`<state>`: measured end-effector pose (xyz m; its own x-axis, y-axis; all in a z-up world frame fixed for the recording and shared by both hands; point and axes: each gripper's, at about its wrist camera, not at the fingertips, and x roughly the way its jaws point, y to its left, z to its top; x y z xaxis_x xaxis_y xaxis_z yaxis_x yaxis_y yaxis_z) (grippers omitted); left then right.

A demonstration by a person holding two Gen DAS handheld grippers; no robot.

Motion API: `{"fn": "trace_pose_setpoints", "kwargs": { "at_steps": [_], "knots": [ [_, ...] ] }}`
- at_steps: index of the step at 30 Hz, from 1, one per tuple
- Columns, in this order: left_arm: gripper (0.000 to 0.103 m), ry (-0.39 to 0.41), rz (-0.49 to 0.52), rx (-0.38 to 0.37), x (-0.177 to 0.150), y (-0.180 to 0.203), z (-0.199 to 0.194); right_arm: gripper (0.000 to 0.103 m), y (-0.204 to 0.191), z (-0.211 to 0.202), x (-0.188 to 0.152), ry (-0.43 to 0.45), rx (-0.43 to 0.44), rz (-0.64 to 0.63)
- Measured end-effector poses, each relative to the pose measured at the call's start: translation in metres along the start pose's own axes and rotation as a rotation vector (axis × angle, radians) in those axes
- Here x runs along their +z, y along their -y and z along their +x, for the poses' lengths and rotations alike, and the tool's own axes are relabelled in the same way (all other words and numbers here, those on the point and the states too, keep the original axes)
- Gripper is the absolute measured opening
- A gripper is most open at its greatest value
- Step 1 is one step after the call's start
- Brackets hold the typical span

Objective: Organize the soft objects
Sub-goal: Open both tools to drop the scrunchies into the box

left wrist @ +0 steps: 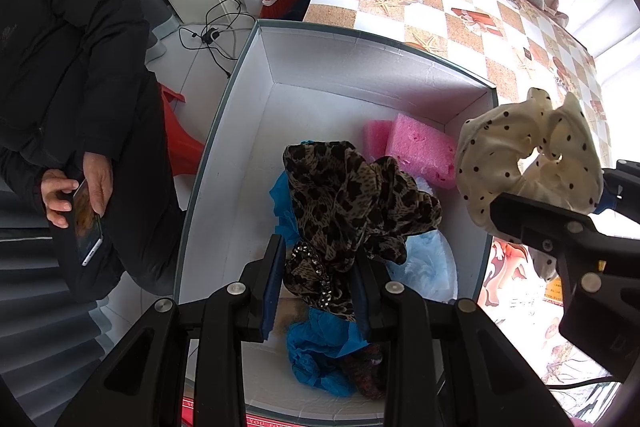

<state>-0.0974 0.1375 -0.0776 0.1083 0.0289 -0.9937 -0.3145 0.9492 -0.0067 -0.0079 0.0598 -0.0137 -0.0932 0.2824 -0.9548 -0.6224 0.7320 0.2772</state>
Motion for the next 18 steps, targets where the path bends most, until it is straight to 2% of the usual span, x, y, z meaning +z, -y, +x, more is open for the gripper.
{"fn": "trace_pose_setpoints", "kwargs": {
  "at_steps": [4,5,6,7,8,9,14,18],
  "knots": [
    [0.035,0.011,0.000,-0.018,-0.001,0.000,-0.001,0.036,-0.002,0.000,0.001,0.001,0.010,-0.008],
    [0.043,0.022,-0.003,-0.027,-0.002,0.000,-0.003,0.038,-0.003,0.000,0.001,-0.001,0.020,-0.011],
    [0.051,0.029,-0.008,-0.033,-0.002,-0.001,-0.005,0.046,-0.004,0.000,0.002,-0.005,0.029,-0.014],
    [0.072,0.031,-0.016,-0.037,-0.002,-0.002,-0.006,0.073,-0.004,0.001,0.002,-0.008,0.036,-0.016],
    [0.080,0.033,-0.021,-0.038,-0.003,-0.002,-0.007,0.093,-0.005,0.000,0.002,-0.004,0.035,-0.016],
    [0.080,0.041,-0.020,-0.034,-0.003,-0.002,-0.008,0.097,-0.006,-0.002,0.002,0.007,0.026,-0.015],
    [0.080,0.019,0.009,0.054,-0.001,0.003,-0.008,0.097,-0.005,-0.009,0.001,0.030,-0.047,-0.005],
    [0.080,0.035,0.010,0.099,-0.002,0.003,-0.012,0.102,-0.001,-0.013,-0.002,0.034,-0.062,0.007]
  ]
}}
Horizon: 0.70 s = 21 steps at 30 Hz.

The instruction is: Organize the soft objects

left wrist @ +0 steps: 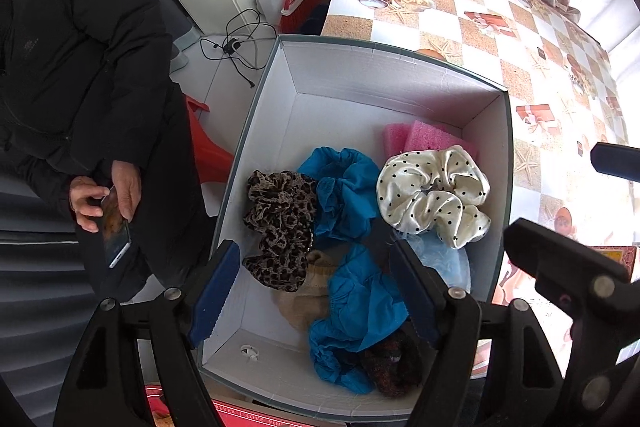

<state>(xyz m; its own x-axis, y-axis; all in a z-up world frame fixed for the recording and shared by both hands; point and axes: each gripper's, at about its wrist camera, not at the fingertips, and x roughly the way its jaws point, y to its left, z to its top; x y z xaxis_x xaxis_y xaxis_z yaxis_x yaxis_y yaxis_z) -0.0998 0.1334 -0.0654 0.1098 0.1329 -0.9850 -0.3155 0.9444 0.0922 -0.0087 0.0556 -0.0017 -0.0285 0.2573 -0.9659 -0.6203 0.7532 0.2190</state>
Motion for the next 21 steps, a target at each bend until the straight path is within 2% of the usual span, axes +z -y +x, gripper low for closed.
{"fn": "trace_pose_setpoints", "kwargs": {
  "at_steps": [3,7,21],
  "knots": [
    [0.080,0.008,-0.025,-0.040,-0.001,-0.005,-0.003,0.102,0.001,-0.002,-0.002,0.003,-0.003,0.008],
    [0.080,0.011,-0.036,-0.054,-0.003,-0.005,-0.005,0.102,0.002,-0.004,-0.004,0.006,-0.002,0.017],
    [0.081,-0.003,-0.012,-0.049,-0.020,-0.002,-0.004,0.102,-0.003,-0.005,-0.012,-0.002,0.020,0.019]
  ]
}}
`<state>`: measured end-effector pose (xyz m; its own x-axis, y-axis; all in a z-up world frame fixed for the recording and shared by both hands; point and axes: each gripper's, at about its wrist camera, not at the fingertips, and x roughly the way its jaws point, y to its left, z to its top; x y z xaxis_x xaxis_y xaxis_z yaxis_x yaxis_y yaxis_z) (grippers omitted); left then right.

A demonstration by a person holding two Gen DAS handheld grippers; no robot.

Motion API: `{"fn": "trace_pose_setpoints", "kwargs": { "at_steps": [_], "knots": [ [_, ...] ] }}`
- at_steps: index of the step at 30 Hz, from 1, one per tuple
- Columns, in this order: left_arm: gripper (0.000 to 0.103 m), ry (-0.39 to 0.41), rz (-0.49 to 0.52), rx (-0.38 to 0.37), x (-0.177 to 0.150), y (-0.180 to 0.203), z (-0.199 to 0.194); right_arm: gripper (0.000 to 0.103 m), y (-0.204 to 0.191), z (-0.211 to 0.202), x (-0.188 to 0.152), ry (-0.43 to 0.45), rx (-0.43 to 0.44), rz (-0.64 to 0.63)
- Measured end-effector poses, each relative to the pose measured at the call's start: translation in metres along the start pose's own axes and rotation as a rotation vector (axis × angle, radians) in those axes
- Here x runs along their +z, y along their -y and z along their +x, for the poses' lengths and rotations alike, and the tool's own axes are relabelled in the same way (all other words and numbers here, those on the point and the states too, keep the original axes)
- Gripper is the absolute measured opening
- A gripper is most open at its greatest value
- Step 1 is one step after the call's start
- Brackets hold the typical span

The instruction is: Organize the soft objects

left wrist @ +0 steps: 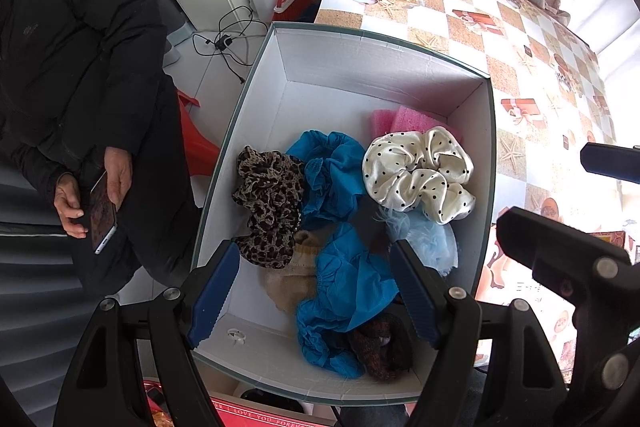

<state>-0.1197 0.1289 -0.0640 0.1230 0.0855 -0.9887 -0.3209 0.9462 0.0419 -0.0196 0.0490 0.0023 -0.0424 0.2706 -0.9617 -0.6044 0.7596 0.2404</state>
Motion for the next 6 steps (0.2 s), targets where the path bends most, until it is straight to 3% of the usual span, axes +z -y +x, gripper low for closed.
{"fn": "trace_pose_setpoints", "kwargs": {
  "at_steps": [3,6],
  "knots": [
    [0.081,0.019,0.000,-0.004,-0.002,0.000,-0.001,0.102,-0.001,-0.001,-0.001,0.001,-0.002,-0.001],
    [0.081,0.142,0.001,-0.108,-0.007,-0.004,-0.019,0.102,-0.002,-0.004,-0.003,0.010,-0.002,0.003]
  ]
}}
